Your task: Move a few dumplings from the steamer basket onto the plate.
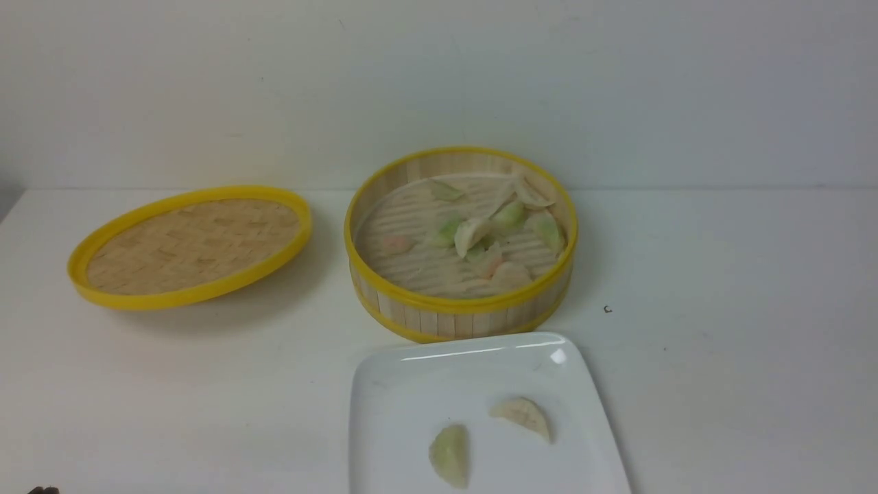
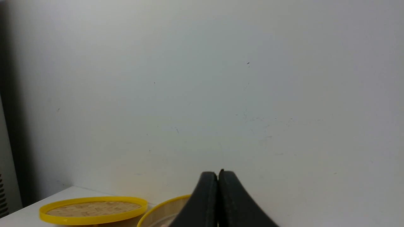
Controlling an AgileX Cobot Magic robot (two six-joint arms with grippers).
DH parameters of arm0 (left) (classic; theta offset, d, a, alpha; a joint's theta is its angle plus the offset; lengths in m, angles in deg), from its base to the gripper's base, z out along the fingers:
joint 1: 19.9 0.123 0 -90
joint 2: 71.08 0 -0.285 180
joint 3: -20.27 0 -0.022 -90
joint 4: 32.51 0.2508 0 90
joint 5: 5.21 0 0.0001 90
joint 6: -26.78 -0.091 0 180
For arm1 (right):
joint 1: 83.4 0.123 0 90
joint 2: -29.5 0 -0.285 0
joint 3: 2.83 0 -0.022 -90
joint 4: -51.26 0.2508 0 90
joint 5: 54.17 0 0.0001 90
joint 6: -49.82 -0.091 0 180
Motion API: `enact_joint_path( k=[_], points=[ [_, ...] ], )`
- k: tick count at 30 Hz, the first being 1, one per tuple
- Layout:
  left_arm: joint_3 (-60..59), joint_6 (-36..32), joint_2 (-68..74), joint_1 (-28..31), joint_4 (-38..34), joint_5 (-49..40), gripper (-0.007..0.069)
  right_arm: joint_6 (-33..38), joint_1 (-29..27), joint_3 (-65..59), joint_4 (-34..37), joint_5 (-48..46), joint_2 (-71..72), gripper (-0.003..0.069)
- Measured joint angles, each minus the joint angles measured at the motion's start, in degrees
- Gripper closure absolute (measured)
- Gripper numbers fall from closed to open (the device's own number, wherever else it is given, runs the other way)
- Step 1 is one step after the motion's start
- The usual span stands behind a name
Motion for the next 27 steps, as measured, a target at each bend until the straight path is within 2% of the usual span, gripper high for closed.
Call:
enact_joint_path(
  k=[16, 18, 19, 21, 24, 27],
  points=[
    [0.00, 0.05, 0.00, 0.00, 0.06, -0.06, 0.0631, 0.93, 0.00, 0.00, 1.25, 0.00, 0.00, 0.0672],
    [0.00, 0.05, 0.00, 0.00, 0.06, -0.08, 0.0631, 5.06, 0.00, -0.52, 7.22, 0.40, 0.00, 0.0672],
    [0.00, 0.05, 0.00, 0.00, 0.06, -0.08, 0.0631, 5.53, 0.00, -0.52, 7.77, 0.46, 0.00, 0.0672],
    [0.00, 0.05, 0.00, 0.00, 0.06, -0.12, 0.0631, 12.42, 0.00, -1.57, 15.34, 0.99, 0.00, 0.0672],
    [0.00, 0.05, 0.00, 0.00, 0.06, -0.12, 0.0631, 15.80, 0.00, -2.69, 19.91, 1.21, 0.00, 0.0672],
    [0.00, 0.05, 0.00, 0.00, 0.06, -0.14, 0.0631, 17.27, -0.33, -4.97, 21.29, 1.49, 0.00, 0.0672]
  ],
)
